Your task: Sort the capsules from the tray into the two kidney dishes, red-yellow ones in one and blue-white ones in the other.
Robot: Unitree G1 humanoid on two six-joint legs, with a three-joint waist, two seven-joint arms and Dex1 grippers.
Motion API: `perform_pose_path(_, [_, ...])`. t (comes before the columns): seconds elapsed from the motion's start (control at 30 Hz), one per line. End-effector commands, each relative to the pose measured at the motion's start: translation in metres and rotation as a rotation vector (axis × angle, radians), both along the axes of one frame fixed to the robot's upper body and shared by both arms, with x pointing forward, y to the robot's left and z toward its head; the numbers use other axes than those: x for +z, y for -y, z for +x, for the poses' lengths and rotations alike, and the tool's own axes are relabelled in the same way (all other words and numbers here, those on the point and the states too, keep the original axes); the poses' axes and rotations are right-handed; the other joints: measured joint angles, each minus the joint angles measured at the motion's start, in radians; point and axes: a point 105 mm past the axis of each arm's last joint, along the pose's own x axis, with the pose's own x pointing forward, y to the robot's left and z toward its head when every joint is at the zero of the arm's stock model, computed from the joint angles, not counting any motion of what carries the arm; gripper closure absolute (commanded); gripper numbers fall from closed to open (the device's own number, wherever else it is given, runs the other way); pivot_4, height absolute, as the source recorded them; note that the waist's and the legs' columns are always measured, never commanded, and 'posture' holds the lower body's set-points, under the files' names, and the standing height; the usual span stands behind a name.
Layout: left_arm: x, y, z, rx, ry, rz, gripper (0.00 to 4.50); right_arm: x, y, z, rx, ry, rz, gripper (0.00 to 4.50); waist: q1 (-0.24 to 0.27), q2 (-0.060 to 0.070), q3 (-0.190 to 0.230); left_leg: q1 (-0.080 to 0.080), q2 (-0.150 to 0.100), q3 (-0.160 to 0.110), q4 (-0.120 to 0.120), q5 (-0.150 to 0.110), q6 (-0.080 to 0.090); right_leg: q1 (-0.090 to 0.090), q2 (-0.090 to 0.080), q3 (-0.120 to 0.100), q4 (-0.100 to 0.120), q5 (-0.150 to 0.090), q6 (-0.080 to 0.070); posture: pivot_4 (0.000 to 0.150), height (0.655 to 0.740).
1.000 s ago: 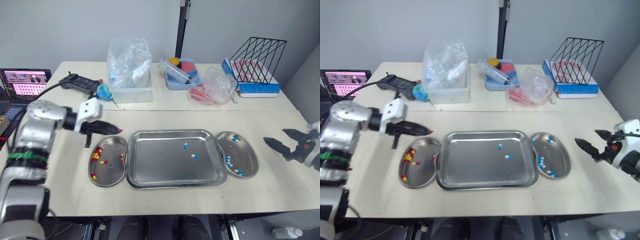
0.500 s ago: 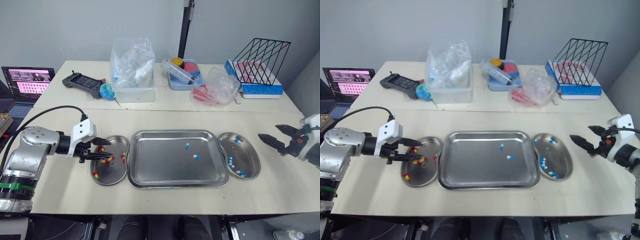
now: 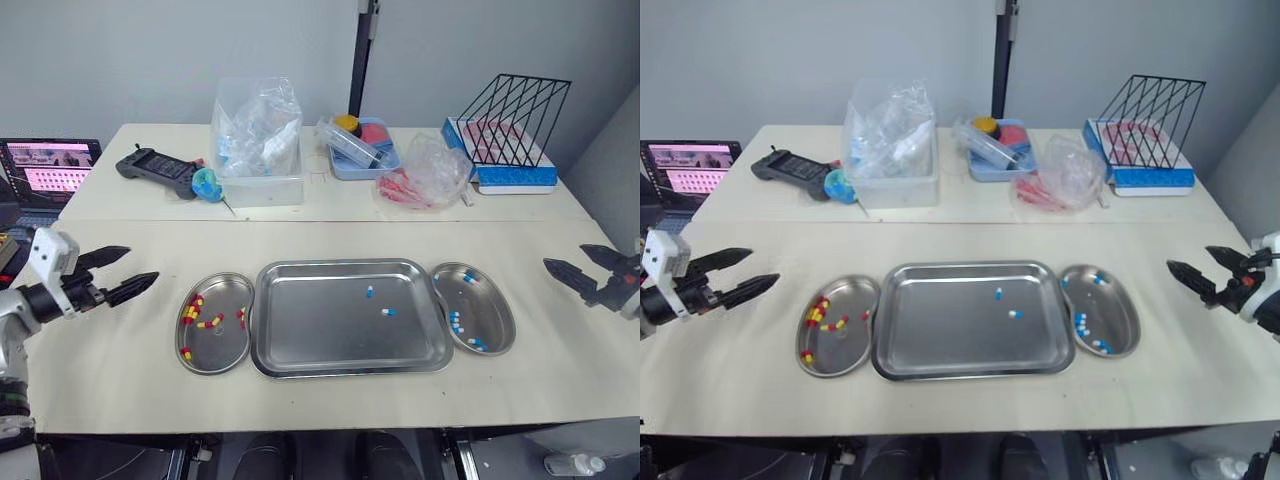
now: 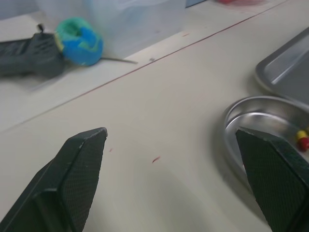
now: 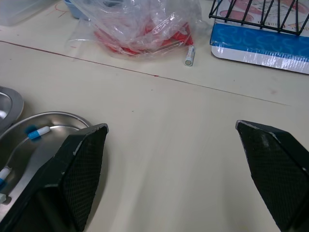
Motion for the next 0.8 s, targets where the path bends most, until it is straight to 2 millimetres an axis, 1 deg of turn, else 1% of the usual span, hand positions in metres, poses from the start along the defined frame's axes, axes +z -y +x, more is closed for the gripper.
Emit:
perform_pose_path(0.03, [0.008,-0.008,-0.004,0.025,0.056,0.026,0.03,0.013,0.004,-0.002,-0.009,0.064,-0.012,0.00,0.001,0.000,0.000,0.000,0.000,0.000,0.000,0.000,0.000,0.000,0.000,0.000,0.000,0.000,0.000,0.150,0.7400])
perform_pose_path(0.1, [0.008,-0.008,-0.005,0.027,0.061,0.024,0.03,0.012,0.004,-0.002,-0.009,0.064,-0.012,0.00,0.002,0.000,0.000,0.000,0.000,0.000,0.000,0.000,0.000,0.000,-0.001,-0.001,0.000,0.000,0.000,0.150,0.7400])
perform_pose_path(0.23, [0.011,-0.013,0.000,0.071,0.073,0.014,0.03,0.011,0.003,-0.002,-0.007,0.064,-0.012,0.00,0.001,0.000,0.000,0.000,0.000,0.000,0.000,0.000,0.000,0.000,-0.001,-0.001,0.000,0.000,0.000,0.150,0.7400])
perform_pose_path(0.47, [0.014,-0.010,-0.002,0.047,0.097,0.027,0.03,0.014,0.001,-0.003,0.001,0.065,-0.015,0.00,-0.001,0.000,0.000,0.000,0.000,0.000,-0.001,0.000,0.000,0.000,-0.001,-0.001,0.000,0.000,-0.001,0.150,0.7400])
perform_pose_path(0.6, [0.013,-0.005,-0.008,0.003,0.101,0.059,0.03,0.014,0.000,-0.003,0.013,0.054,-0.018,0.00,0.000,0.000,0.000,0.000,0.000,0.000,-0.001,0.000,0.000,0.000,-0.002,-0.001,0.000,0.000,-0.001,0.150,0.7400])
perform_pose_path(0.67, [0.017,-0.007,-0.014,0.001,0.111,0.055,0.03,0.014,0.000,-0.002,0.032,0.032,-0.025,0.00,-0.002,0.000,0.000,0.000,0.000,0.000,-0.001,0.000,0.000,0.000,-0.002,-0.001,0.000,0.000,-0.001,0.150,0.7400])
perform_pose_path(0.73, [0.018,-0.011,-0.022,0.005,0.101,0.040,0.03,0.019,-0.001,0.000,0.054,0.022,-0.033,0.00,-0.004,0.000,0.000,0.000,0.000,0.000,-0.001,0.000,0.000,-0.001,-0.002,-0.001,0.000,0.000,-0.001,0.150,0.7400])
perform_pose_path(0.8, [0.018,-0.012,-0.027,0.004,0.096,0.011,0.03,0.022,-0.007,0.003,0.088,0.011,-0.040,0.00,-0.005,0.000,0.000,0.000,0.000,0.001,-0.001,0.000,0.000,-0.001,-0.002,-0.001,0.000,0.000,-0.002,0.150,0.7400])
